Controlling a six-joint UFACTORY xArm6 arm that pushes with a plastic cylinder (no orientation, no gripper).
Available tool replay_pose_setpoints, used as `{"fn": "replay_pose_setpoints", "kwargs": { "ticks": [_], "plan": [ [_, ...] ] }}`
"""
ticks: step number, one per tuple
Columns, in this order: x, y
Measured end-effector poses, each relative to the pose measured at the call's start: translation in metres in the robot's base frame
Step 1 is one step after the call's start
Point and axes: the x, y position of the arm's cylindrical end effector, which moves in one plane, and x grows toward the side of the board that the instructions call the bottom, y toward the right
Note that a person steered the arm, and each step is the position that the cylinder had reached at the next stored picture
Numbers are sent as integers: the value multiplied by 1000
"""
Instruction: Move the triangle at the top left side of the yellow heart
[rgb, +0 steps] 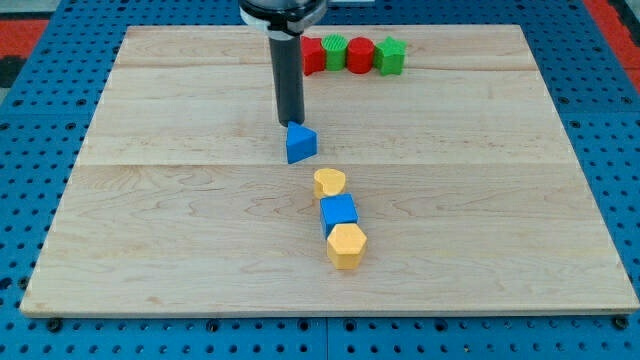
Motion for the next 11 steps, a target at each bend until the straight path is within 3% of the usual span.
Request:
{"fn": "replay_pose_setpoints", "kwargs": {
  "ticks": [2,7,10,11],
  "plan": [
    [30,10],
    [27,13],
    [13,-46],
    [30,-62]
  ]
}}
